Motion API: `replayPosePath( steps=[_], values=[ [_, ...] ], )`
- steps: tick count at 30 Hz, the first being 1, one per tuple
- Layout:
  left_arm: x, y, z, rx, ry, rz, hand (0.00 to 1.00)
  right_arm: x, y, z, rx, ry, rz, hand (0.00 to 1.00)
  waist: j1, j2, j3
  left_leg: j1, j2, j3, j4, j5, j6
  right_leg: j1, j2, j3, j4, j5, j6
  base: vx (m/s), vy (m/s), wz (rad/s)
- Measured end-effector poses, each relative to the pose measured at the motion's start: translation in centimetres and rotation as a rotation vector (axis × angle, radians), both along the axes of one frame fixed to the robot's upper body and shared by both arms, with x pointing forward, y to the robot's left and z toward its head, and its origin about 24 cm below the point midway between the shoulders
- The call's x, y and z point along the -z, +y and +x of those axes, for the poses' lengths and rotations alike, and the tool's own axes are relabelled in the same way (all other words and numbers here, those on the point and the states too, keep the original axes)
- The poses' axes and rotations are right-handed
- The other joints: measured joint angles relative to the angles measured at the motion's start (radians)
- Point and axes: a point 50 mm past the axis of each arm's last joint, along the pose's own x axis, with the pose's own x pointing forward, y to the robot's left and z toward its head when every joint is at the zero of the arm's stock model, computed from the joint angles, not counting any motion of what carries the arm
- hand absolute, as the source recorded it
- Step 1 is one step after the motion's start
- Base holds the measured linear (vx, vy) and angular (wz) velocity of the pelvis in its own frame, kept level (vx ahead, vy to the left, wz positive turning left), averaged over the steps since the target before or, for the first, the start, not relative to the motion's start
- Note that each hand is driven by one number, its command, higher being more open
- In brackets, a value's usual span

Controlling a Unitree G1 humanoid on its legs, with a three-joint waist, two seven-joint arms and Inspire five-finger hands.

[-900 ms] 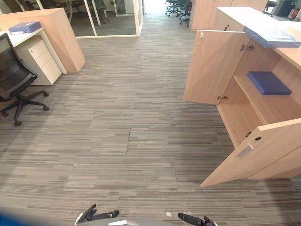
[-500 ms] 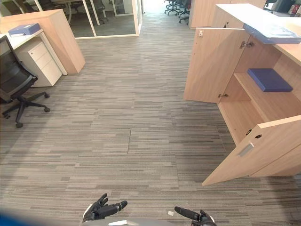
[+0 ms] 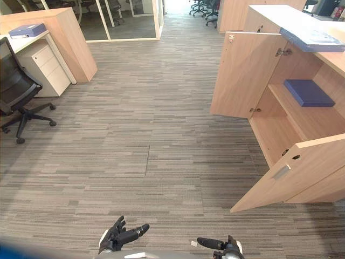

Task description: Walk over to the cabinet, pick up the folder, carry it to the office cabinet, place the folder inside the office cabinet, then close the office cabinet door

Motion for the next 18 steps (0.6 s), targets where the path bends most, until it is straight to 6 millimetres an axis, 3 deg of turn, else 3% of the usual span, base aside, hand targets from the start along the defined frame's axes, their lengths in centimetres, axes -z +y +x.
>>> replayPosePath(
  steps=[4,6,9,10,11,13,15,18],
  values=[
    [-0.1,0.5,-0.1,-0.123,-0.003,-0.011,1.0,-0.2,0.4,0.2,-0.032,-0.025,-0.002,1.0,0.003,-0.01,0.007,-0.008,0.009,0.007,0.019,-0.012,-0.006,0.0,0.004,-0.007,-0.001,-0.014,-0.001,0.0,-0.002,-0.02],
    [-0.3,1.1,0.0,-0.25,-0.015,-0.027,1.0,-0.4,0.8,0.6,-0.046,-0.058,0.001,1.0,0.003,-0.019,0.024,-0.043,0.022,0.008,0.113,-0.063,-0.017,0.0,0.002,-0.066,0.021,-0.031,-0.013,-0.01,-0.033,-0.03],
    [-0.9,2.0,0.1,-0.374,-0.049,-0.036,1.0,-0.9,1.1,1.0,-0.044,-0.109,0.011,1.0,0.008,-0.024,0.057,-0.167,0.071,0.014,0.44,-0.179,-0.071,0.006,0.03,-0.113,0.076,-0.09,-0.06,-0.01,-0.043,0.05],
    [-1.2,2.2,0.3,-0.387,-0.065,-0.034,1.0,-1.0,1.3,1.2,-0.05,-0.118,0.012,1.0,0.008,-0.029,0.072,-0.215,0.076,0.015,0.55,-0.173,-0.076,0.013,0.031,-0.114,0.086,-0.099,-0.063,0.02,-0.059,-0.04],
    [-1.6,2.4,0.5,-0.414,-0.09,-0.033,1.0,-1.1,1.3,1.3,-0.05,-0.125,0.011,1.0,0.018,-0.031,0.091,-0.308,0.086,0.017,0.765,-0.127,-0.087,0.027,0.031,-0.107,0.113,-0.12,-0.073,0.05,-0.047,-0.14],
    [-2.0,2.5,0.3,-0.466,-0.105,-0.038,1.0,-1.0,1.3,1.1,-0.045,-0.118,0.01,1.0,0.035,-0.04,0.092,-0.424,0.098,0.029,0.93,-0.136,-0.088,0.039,0.011,-0.088,0.148,-0.16,-0.072,0.17,-0.023,-0.25],
    [-2.1,2.5,0.3,-0.487,-0.115,-0.048,1.0,-1.0,1.4,1.0,-0.05,-0.113,0.013,1.0,0.041,-0.053,0.084,-0.482,0.098,0.03,0.853,-0.136,-0.089,0.036,-0.025,-0.066,0.161,-0.185,-0.053,0.28,0.052,-0.32],
    [-2.2,2.5,0.3,-0.525,-0.112,-0.055,1.0,-1.0,1.2,1.0,-0.027,-0.106,0.022,1.0,0.041,-0.054,0.086,-0.517,0.115,-0.003,0.577,-0.123,-0.108,0.045,-0.084,-0.021,0.169,-0.211,-0.01,0.37,0.151,-0.44]
  ],
)
